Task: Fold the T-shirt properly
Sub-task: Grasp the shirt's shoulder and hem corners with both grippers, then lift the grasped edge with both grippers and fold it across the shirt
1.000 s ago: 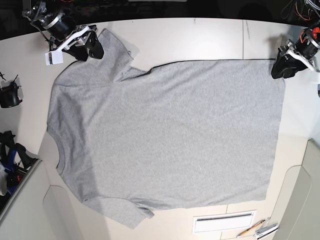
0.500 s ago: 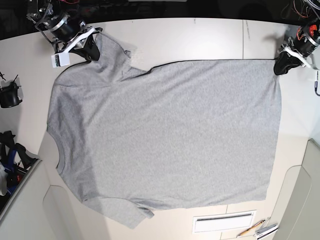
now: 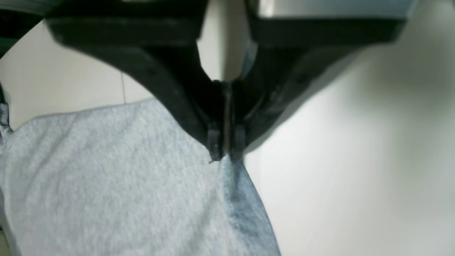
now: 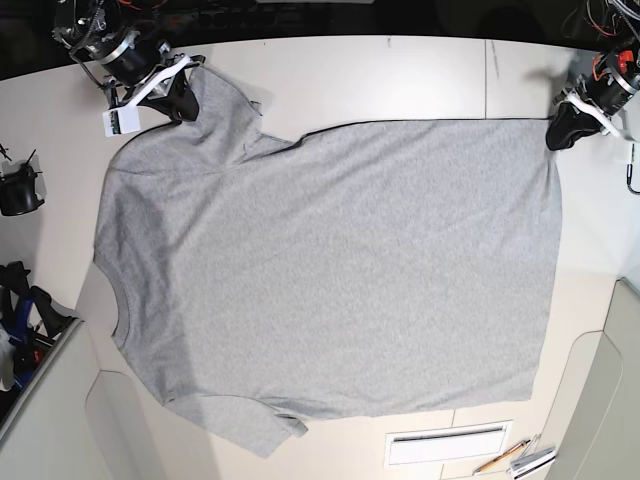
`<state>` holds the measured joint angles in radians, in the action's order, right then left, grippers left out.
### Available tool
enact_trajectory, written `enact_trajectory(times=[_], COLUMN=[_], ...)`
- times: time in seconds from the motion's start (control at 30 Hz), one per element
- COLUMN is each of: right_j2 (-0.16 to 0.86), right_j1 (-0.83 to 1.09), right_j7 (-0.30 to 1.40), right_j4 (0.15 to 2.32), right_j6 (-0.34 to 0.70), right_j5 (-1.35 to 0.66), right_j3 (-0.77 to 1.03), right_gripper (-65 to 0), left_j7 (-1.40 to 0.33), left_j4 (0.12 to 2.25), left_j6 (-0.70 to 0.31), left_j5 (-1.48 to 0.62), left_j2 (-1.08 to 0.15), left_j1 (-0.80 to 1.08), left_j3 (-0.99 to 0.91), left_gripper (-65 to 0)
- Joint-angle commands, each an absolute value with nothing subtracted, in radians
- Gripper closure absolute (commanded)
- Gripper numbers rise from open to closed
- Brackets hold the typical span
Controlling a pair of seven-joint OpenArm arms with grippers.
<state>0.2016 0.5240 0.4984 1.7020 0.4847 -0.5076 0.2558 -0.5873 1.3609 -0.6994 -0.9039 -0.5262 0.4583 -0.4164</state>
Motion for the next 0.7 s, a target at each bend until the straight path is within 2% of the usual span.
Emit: enact_trajectory(times=[0.0, 0.27, 0.67], right_j2=[0.208, 0.21, 0.211], right_j1=[0.531, 0.597, 0.607], right_j7=[0.49, 0.518, 0.596], right_j4=[1.732, 1.762, 1.771], right_j6=[0.507, 0.57, 0.585], right_j5=[-0.525, -0.67, -0.813], right_j3=[0.278, 0.397, 0.506], right_gripper=[0.0, 0.0, 0.0], left_j7=[-0.617, -0.66, -0.715], left_j4=[1.385, 1.46, 1.499], left_j6=[-0.698, -0.698, -0.698], left_j5=[-0.898, -0.902, -0.988], left_j2=[-0.541, -0.541, -0.55], left_j1=[0.466, 0.469, 0.468], left_j3=[-0.424, -0.498, -0.543], left_gripper=[0.0, 0.0, 0.0])
